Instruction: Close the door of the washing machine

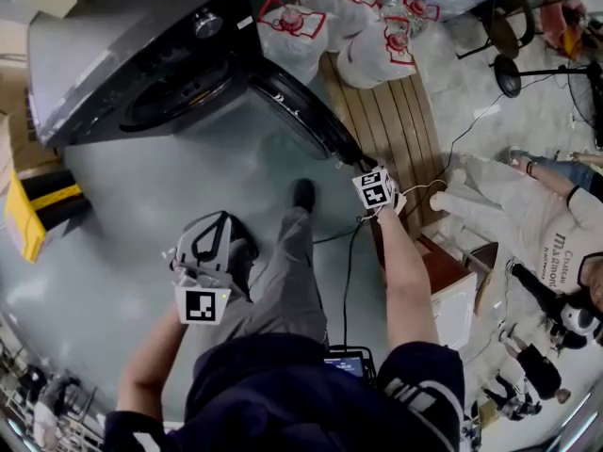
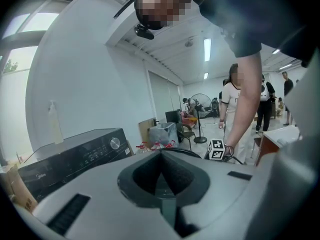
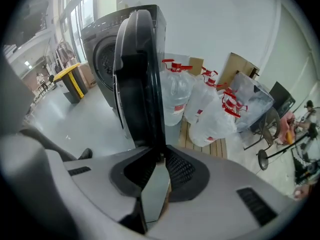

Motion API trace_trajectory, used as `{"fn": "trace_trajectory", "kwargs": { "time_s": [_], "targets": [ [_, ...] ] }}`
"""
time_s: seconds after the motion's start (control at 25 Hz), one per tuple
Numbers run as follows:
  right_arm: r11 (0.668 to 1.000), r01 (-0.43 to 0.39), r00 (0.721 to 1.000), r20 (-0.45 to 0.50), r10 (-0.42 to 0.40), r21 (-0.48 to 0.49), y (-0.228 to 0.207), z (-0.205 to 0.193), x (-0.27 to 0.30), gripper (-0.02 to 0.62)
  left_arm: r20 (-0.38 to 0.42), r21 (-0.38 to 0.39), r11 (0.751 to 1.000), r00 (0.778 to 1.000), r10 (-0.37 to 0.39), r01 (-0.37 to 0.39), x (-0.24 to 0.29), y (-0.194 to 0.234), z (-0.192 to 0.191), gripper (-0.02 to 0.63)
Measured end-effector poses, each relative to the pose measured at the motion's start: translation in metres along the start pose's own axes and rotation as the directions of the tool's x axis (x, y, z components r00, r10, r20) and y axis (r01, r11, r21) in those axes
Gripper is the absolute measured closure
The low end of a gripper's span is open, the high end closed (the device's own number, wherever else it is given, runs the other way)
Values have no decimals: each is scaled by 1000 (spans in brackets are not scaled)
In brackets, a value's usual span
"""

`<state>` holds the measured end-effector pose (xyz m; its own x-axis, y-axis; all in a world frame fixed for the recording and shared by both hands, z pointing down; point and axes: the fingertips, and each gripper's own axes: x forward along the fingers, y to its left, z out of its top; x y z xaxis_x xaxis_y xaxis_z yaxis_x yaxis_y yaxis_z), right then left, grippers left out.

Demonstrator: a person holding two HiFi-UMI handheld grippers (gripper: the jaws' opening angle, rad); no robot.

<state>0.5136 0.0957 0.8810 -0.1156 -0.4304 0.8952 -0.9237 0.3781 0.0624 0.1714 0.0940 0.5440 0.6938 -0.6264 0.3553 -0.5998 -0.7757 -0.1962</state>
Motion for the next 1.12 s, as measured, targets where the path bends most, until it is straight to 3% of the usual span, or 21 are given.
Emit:
{"fn": "trace_trajectory", "kwargs": {
  "time_s": [0.24, 0.44, 0.68, 0.92, 1.12],
  "targets": [
    [995, 35, 999, -33, -32, 95, 66, -8, -8, 518, -35, -23, 1000, 999, -16, 16, -48, 17, -32, 582],
    [988, 55, 998, -46, -48, 148, 119, -13, -9, 520, 19, 15, 1000, 1000, -24, 24, -81, 37, -47, 581],
    [975, 76, 996, -56, -66, 209, 175, -9, -8, 522, 13, 40, 999, 999, -37, 36, -116, 60, -69, 581],
    [969, 58, 997, -59, -45, 239, 233, 1, -11, 522, -13, -13, 1000, 1000, 8, -8, -137, 72, -74, 581],
    [969, 37, 998, -66, -21, 246, 267, 11, -6, 520, -49, 14, 999, 998, 50, -49, -138, 84, -71, 582]
  ]
}}
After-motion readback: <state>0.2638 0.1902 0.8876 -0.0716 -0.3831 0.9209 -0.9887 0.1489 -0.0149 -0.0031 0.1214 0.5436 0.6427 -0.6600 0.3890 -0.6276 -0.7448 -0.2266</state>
